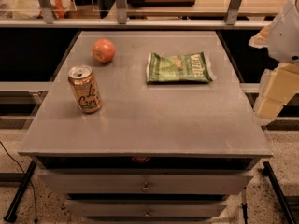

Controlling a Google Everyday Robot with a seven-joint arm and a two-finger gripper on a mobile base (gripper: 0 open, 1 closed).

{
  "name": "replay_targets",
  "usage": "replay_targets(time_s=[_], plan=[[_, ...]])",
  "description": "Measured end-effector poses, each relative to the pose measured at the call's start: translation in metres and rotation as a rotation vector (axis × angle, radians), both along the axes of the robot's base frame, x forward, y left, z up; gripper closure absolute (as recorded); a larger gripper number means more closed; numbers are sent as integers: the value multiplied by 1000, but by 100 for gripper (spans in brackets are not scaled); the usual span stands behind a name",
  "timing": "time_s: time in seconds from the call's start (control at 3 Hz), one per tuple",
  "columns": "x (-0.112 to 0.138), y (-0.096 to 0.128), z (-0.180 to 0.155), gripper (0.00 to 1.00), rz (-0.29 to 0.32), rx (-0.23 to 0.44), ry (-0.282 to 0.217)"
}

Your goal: Knock orange can over

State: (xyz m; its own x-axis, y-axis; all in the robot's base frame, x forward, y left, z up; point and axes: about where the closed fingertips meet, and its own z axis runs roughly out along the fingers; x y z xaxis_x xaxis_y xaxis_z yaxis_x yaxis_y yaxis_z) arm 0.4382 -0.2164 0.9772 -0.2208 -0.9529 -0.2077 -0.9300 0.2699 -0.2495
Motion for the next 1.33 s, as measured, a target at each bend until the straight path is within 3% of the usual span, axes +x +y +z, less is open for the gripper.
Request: replay_targets(time_s=[0.67, 1.0, 1.33], plan=[[1, 9, 1, 0, 26, 37, -10], [8, 44, -4, 0, 107, 141, -14], [13, 93, -16, 0, 183, 300, 15]])
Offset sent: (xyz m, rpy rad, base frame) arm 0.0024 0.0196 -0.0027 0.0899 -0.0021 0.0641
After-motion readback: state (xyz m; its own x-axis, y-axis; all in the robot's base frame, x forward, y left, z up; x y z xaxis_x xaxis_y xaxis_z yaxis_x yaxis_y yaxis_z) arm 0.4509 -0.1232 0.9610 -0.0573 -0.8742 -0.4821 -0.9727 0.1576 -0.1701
